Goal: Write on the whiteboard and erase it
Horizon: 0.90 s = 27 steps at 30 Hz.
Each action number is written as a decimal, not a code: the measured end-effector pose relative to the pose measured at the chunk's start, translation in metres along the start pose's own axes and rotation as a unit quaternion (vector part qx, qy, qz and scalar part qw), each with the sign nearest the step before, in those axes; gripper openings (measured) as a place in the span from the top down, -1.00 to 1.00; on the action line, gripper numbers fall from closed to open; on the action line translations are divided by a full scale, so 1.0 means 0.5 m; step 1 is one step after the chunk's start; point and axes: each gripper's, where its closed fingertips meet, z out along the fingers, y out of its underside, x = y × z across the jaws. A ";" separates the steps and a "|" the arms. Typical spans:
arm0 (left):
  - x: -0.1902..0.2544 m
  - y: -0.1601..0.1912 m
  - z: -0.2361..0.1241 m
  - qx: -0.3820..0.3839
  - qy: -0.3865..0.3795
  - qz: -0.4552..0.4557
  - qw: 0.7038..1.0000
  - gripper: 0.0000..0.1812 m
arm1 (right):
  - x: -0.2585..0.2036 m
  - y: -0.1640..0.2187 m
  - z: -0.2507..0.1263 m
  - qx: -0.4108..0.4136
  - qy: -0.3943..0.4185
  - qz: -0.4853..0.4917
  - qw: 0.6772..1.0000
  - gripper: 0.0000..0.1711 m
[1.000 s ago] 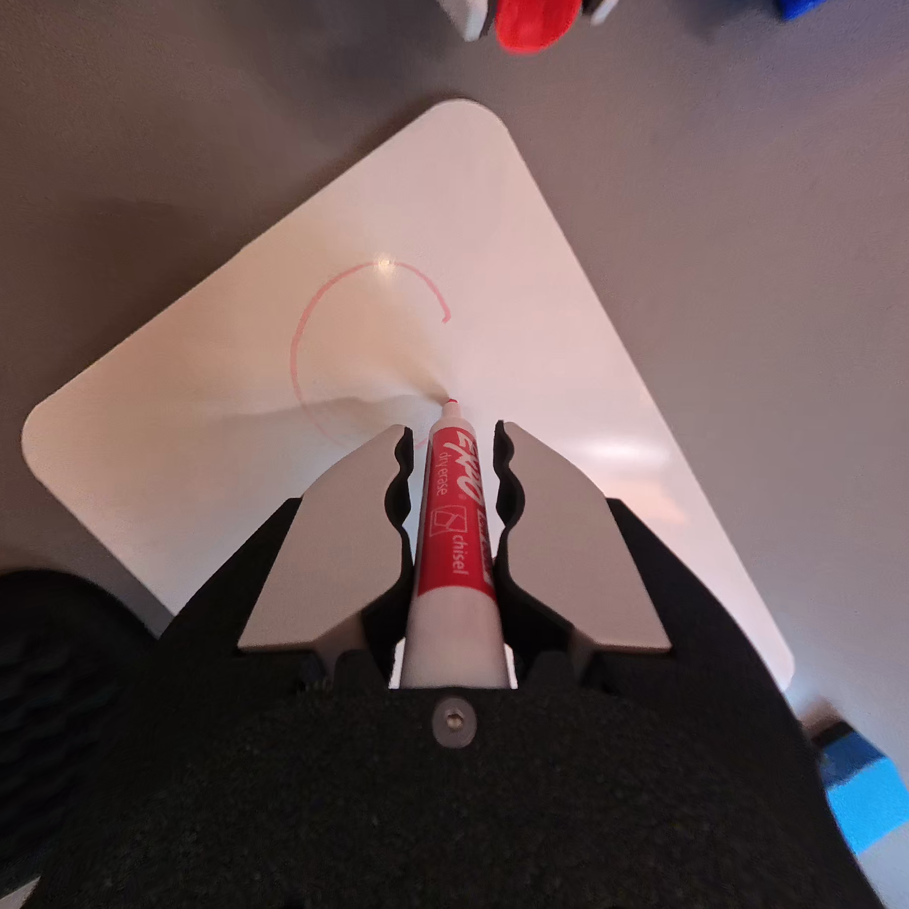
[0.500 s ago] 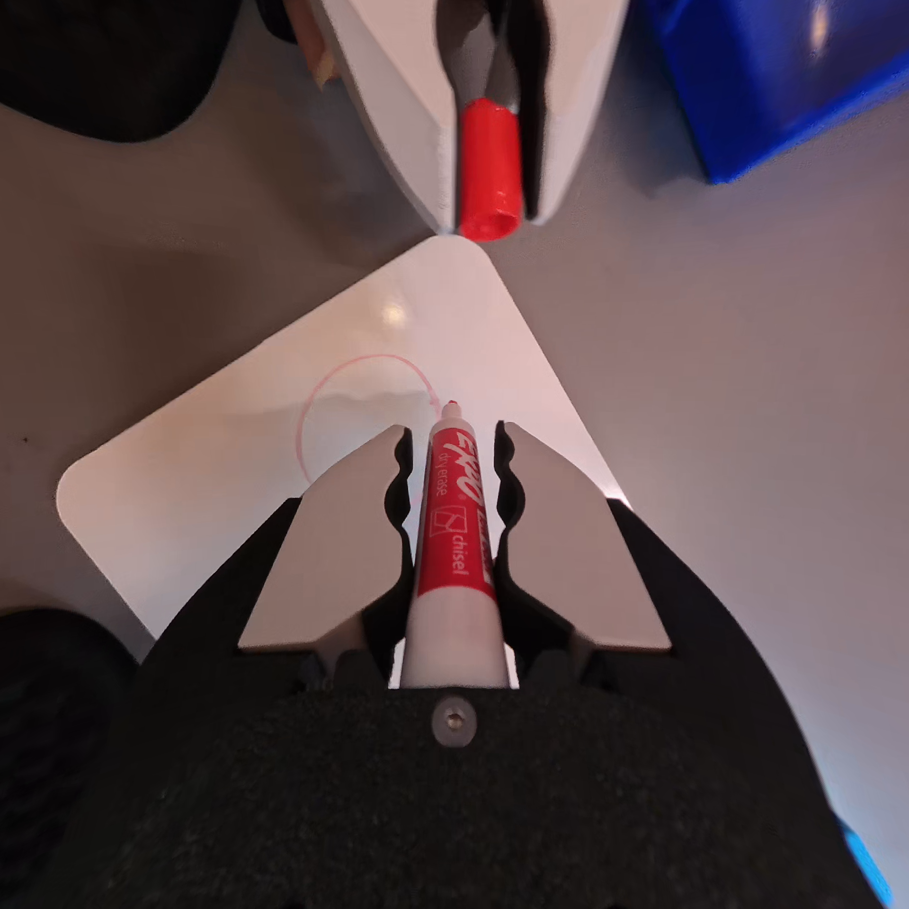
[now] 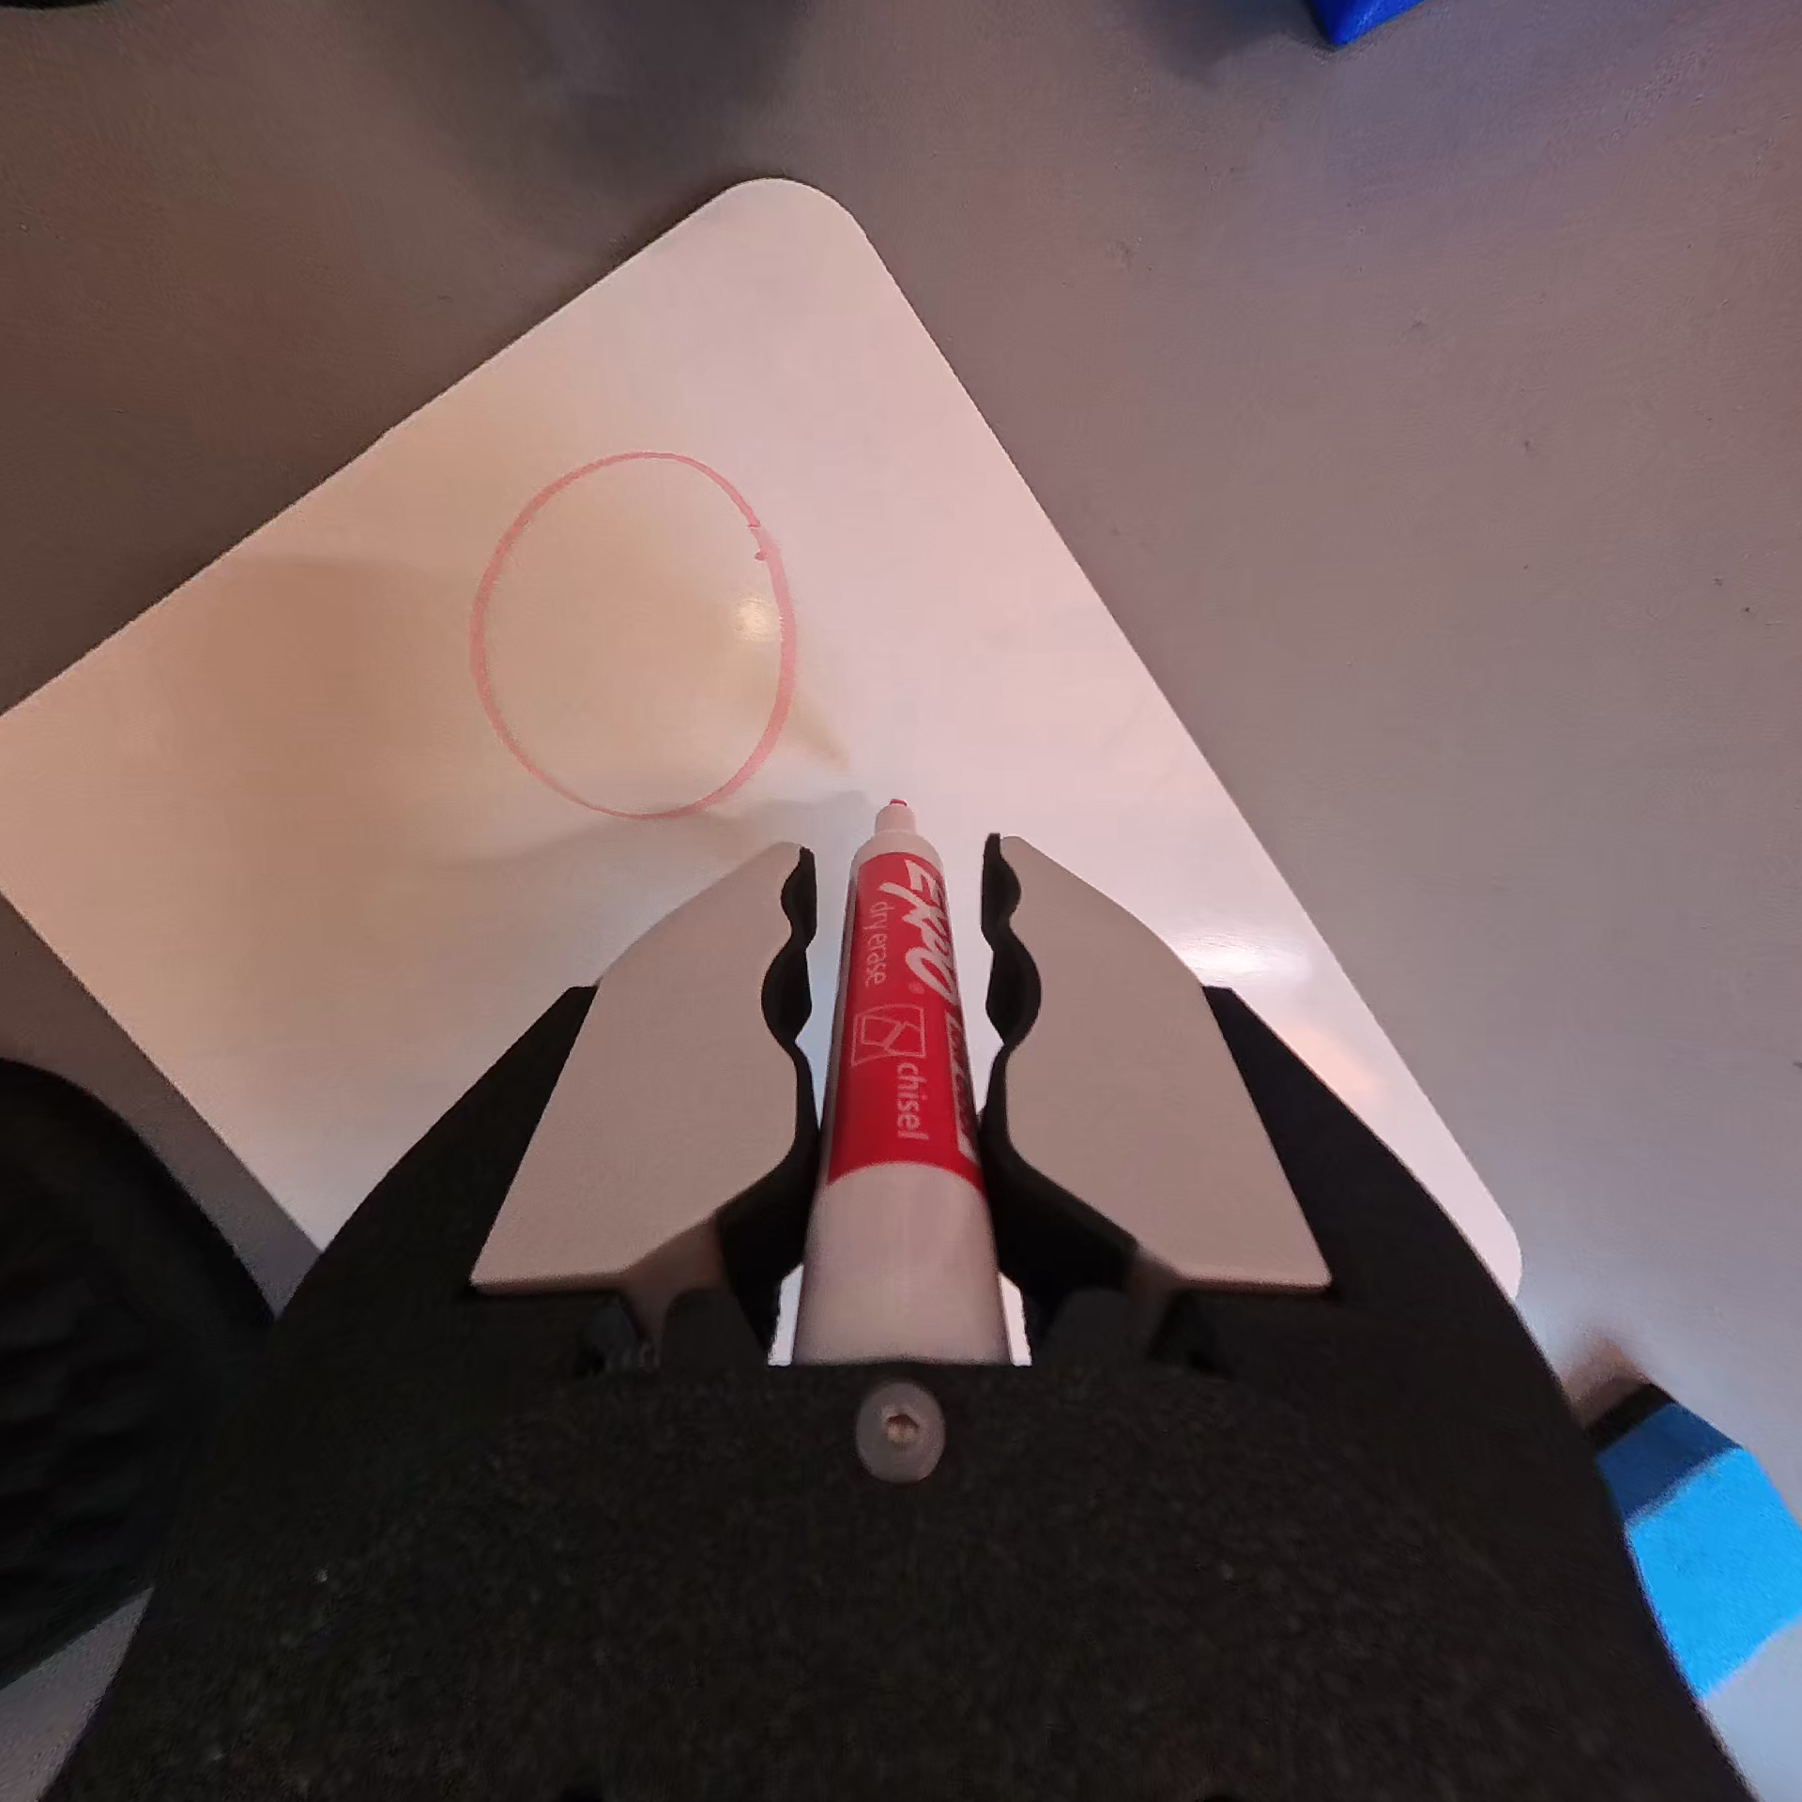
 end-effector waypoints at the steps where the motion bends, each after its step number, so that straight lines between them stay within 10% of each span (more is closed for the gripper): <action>1: 0.000 0.000 0.000 0.000 0.000 0.000 1.000 0.78 | 0.003 0.001 0.001 -0.001 -0.001 0.000 1.000 0.61; 27: 0.000 0.004 0.004 -0.004 0.005 -0.005 1.000 0.78 | 0.007 -0.012 0.027 -0.011 -0.022 -0.020 0.999 0.61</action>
